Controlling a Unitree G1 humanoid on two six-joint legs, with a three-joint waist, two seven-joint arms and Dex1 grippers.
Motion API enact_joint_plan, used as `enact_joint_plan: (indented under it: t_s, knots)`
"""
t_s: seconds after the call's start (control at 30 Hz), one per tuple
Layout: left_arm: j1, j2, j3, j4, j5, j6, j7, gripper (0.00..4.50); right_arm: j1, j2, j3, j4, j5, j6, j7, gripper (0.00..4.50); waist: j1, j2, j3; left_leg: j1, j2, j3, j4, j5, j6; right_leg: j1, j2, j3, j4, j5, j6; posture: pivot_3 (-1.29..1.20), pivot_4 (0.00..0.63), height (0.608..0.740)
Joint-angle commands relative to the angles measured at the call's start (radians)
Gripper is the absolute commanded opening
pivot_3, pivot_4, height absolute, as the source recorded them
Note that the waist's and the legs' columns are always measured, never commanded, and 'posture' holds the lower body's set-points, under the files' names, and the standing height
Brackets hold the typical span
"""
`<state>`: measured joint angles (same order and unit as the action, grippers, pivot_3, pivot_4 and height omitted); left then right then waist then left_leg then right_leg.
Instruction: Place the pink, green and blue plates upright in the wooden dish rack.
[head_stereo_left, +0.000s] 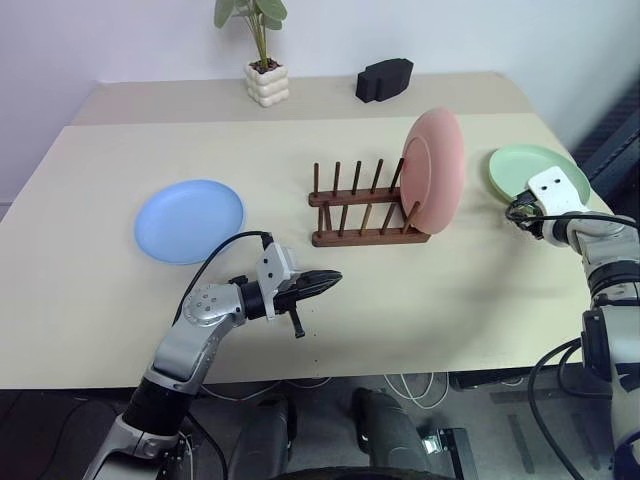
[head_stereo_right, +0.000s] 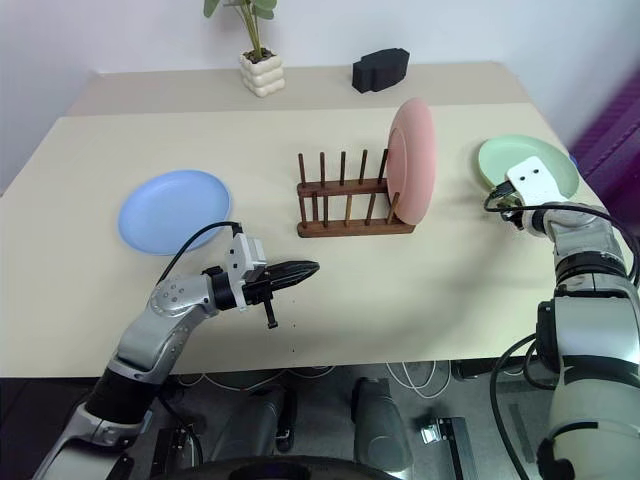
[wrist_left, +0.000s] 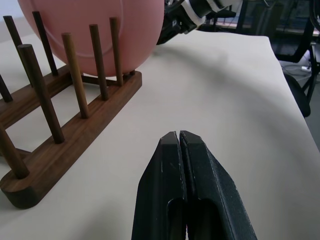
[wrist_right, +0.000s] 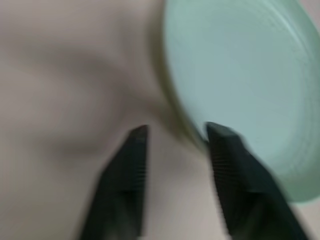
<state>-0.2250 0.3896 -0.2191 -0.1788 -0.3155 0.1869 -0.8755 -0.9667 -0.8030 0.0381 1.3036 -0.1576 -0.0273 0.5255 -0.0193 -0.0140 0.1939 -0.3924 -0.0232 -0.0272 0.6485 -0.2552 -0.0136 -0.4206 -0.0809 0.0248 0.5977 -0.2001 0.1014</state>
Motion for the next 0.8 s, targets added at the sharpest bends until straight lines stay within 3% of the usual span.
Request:
enact_joint_plan:
  t_s: [0.03,0.37,0.57,0.67,0.77,0.8]
  knots:
    - [0.008,0.000,0.010,-0.043,-0.011,-0.006,0.001,0.00,-0.024,-0.008,-0.014,0.002,-0.008,-0.010,-0.023,0.10,-0.001,0.000,0.000,0.000,0.000,0.000,0.000,0.000,0.000,0.000,0.000,0.000,0.000,0.000,0.000,0.00,0.150,0.734]
    - [0.003,-0.001,0.005,-0.035,-0.007,-0.008,-0.004,0.00,0.002,-0.015,-0.010,-0.018,-0.024,-0.095,-0.011,0.10,-0.001,0.000,0.000,0.000,0.000,0.000,0.000,0.000,0.000,0.000,0.000,0.000,0.000,0.000,0.000,0.00,0.150,0.734]
    - [0.001,-0.002,0.001,-0.032,-0.008,-0.006,-0.008,0.00,-0.003,-0.030,-0.072,-0.017,0.029,-0.090,0.021,0.10,0.000,0.000,0.000,0.000,0.000,0.000,0.000,0.000,0.000,0.000,0.000,0.000,0.000,0.000,0.000,0.00,0.150,0.734]
    - [-0.002,-0.004,-0.001,-0.029,-0.006,-0.006,-0.010,0.00,-0.005,-0.033,-0.074,-0.016,0.021,-0.087,0.011,0.98,0.000,0.000,0.000,0.000,0.000,0.000,0.000,0.000,0.000,0.000,0.000,0.000,0.000,0.000,0.000,0.00,0.150,0.734]
    - [-0.002,-0.005,-0.001,-0.029,-0.004,-0.006,-0.010,0.00,-0.007,-0.029,-0.062,-0.014,0.000,-0.082,-0.018,2.42,0.000,0.000,0.000,0.000,0.000,0.000,0.000,0.000,0.000,0.000,0.000,0.000,0.000,0.000,0.000,0.00,0.150,0.734]
    - [-0.003,-0.006,-0.001,-0.029,-0.004,-0.005,-0.010,0.00,-0.007,-0.027,-0.057,-0.012,-0.006,-0.079,-0.023,2.42,0.000,0.000,0.000,0.000,0.000,0.000,0.000,0.000,0.000,0.000,0.000,0.000,0.000,0.000,0.000,0.00,0.150,0.734]
